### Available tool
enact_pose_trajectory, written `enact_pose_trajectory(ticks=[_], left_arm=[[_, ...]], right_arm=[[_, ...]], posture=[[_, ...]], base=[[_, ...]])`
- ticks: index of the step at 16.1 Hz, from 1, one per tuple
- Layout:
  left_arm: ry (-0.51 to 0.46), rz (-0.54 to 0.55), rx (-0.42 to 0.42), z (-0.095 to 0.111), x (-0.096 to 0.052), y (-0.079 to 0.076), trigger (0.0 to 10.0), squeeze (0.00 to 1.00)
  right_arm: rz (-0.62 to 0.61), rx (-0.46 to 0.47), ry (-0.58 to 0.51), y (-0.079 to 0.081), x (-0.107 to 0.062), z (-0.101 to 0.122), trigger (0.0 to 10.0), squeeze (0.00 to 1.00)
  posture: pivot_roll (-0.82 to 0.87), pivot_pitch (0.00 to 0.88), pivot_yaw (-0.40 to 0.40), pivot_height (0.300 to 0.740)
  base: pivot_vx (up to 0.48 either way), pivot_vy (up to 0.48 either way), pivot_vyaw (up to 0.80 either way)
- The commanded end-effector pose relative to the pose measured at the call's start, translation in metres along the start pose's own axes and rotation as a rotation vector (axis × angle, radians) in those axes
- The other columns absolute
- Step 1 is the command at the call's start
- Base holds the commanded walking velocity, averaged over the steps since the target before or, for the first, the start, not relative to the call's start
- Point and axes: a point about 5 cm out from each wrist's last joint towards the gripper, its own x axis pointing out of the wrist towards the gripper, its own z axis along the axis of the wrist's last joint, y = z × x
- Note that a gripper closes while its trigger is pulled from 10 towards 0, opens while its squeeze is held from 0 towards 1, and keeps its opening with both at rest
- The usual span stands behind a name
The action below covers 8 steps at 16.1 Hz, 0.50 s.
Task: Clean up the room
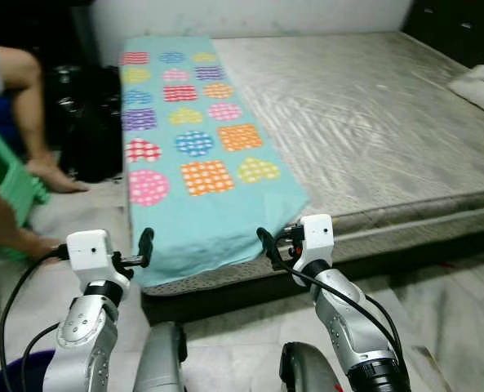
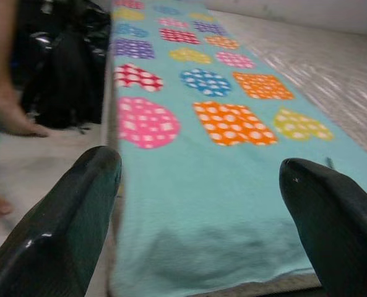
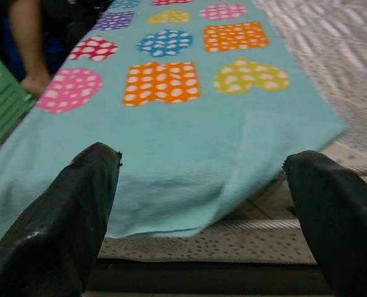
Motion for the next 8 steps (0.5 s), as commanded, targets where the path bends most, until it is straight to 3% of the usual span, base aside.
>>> enact_pose_trajectory(ticks=[1,8], left_arm=[[-0.012,-0.007,0.005,0.0021,-0.0001,-0.0004,10.0,0.0],[-0.015,-0.021,0.002,0.002,0.0015,-0.0021,10.0,0.0]], right_arm=[[-0.005,-0.011,-0.026,-0.0018,0.0007,0.0064,10.0,0.0],[-0.01,-0.015,-0.036,-0.0047,0.002,0.0088,10.0,0.0]], posture=[[-0.04,0.08,-0.033,0.602],[-0.04,0.079,-0.03,0.602]], base=[[0.255,0.0,0.0],[0.325,0.0,0.0]])
